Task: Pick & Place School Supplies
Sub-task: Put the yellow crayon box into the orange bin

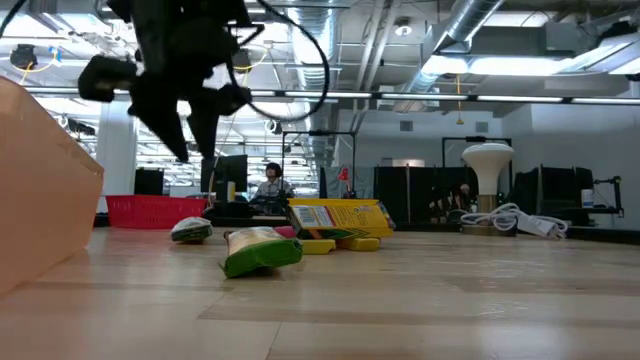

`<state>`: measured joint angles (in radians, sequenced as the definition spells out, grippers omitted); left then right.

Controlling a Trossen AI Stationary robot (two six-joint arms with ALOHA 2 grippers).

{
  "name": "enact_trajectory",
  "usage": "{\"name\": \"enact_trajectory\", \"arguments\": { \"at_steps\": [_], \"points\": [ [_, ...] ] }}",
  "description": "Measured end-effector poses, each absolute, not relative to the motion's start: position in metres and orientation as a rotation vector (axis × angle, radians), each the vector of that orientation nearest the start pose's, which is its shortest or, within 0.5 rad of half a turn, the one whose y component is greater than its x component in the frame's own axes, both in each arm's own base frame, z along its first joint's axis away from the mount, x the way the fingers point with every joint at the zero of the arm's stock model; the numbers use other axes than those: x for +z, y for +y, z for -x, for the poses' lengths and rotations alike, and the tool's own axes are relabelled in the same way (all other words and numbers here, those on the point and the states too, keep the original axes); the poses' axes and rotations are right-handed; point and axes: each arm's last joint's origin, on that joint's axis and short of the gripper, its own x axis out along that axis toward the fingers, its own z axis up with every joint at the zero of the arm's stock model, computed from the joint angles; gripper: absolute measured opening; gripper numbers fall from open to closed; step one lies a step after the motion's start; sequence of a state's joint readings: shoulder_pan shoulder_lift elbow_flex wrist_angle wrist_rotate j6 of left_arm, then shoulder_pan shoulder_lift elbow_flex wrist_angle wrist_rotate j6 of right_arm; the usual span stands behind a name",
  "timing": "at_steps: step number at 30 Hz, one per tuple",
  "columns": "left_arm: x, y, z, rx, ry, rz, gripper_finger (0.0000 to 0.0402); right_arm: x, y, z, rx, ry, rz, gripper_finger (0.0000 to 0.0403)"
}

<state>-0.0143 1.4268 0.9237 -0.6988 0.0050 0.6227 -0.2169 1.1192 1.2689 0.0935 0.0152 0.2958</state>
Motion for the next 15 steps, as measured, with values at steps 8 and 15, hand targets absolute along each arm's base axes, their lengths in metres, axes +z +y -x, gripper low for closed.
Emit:
{"name": "enact_trajectory", "arguments": {
  "at_steps": [8,15],
  "points": [
    [0.183,-0.003,-0.270,-0.401,1.273,-0.561,0.0143,0.461,-0.041,-0.228,-0.157,-0.272,-0.269,0.0235],
    [0.178,-0.003,-0.272,-0.402,1.286,-0.556,0.0200,0.462,-0.039,-0.226,-0.131,-0.275,-0.265,0.0235]
  ]
}}
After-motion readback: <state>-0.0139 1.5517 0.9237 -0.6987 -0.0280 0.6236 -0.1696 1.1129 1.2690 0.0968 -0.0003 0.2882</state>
